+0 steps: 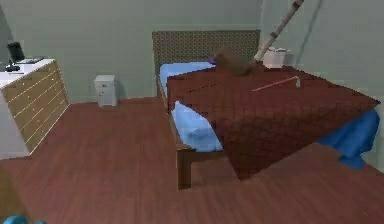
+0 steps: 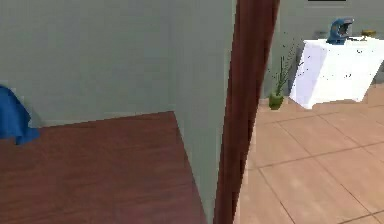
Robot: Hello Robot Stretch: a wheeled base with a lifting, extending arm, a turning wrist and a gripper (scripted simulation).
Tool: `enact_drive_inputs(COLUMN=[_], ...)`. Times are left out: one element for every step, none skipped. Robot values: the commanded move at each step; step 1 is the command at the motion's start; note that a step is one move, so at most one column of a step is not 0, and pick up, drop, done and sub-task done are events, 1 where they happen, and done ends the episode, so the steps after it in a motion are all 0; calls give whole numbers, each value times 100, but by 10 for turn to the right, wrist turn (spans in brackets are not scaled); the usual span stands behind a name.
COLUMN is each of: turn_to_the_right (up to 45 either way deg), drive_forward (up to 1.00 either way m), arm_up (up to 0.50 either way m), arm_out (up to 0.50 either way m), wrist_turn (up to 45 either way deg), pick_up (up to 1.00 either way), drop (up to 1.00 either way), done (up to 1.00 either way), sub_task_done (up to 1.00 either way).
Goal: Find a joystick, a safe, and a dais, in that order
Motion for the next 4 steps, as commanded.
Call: enact_drive_inputs(turn_to_the_right=[450, 300, 0, -450], drive_forward=[0, 0, 5, 0], arm_up=[0, 0, 0, 0], arm_out=[0, 0, 0, 0], wrist_turn=[0, 0, 0, 0], pick_up=[0, 0, 0, 0], drop=[0, 0, 0, 0], done=[0, 0, 0, 0], sub_task_done=[0, 0, 0, 0])
